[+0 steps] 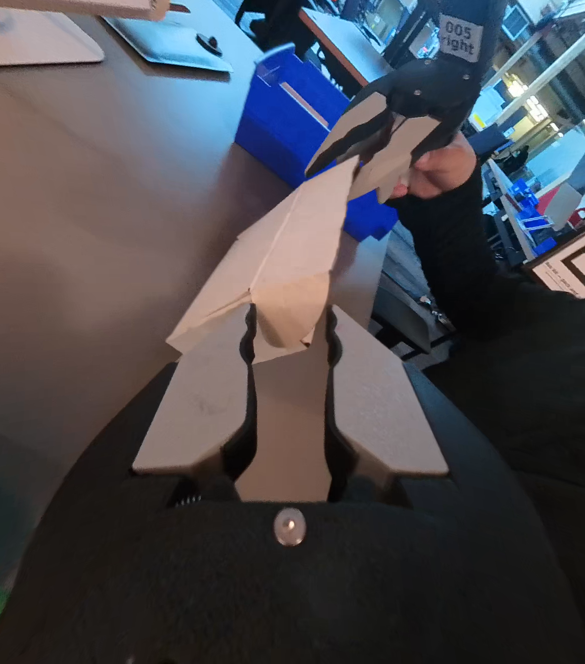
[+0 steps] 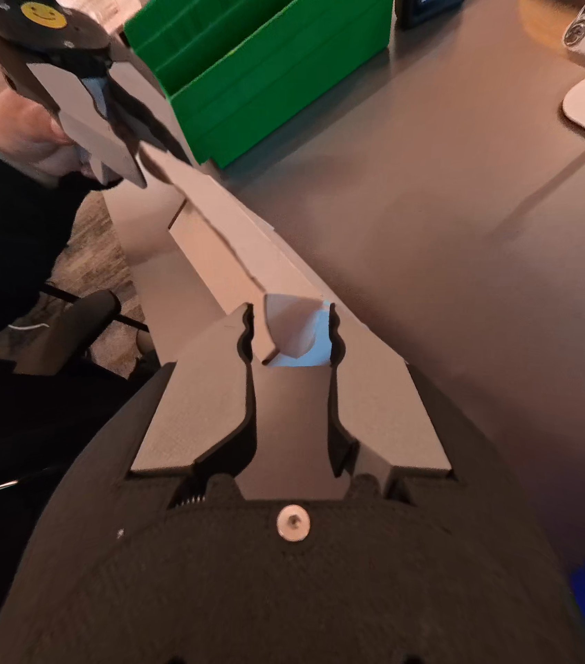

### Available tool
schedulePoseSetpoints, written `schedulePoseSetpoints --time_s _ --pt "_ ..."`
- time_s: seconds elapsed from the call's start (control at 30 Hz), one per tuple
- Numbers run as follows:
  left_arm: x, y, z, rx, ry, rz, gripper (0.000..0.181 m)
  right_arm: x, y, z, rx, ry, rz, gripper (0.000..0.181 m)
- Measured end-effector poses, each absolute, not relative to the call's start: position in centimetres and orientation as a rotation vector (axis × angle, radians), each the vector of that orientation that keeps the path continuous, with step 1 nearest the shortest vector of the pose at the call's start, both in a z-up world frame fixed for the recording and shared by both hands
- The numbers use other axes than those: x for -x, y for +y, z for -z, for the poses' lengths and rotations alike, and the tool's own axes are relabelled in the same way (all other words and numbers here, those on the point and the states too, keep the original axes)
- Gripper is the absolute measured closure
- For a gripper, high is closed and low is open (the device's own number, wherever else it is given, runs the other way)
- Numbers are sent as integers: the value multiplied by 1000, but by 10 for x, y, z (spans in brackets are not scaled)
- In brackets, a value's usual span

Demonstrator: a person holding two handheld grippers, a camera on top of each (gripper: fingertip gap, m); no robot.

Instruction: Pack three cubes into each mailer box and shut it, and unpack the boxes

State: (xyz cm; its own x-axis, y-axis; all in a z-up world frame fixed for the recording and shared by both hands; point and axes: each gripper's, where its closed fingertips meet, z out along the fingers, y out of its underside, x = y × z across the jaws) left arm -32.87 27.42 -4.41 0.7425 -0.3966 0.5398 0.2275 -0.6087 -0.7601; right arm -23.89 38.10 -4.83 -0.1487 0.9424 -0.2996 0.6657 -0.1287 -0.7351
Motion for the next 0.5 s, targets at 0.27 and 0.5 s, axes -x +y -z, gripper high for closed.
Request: schedulePoseSetpoints --time_s 0.27,0.5 --pt "340 278 40 2074 243 838 138 242 382 54 1652 -1967 -1085 142" --pt "353 273 38 2084 292 828 134 230 397 48 1579 -1997 -1085 144"
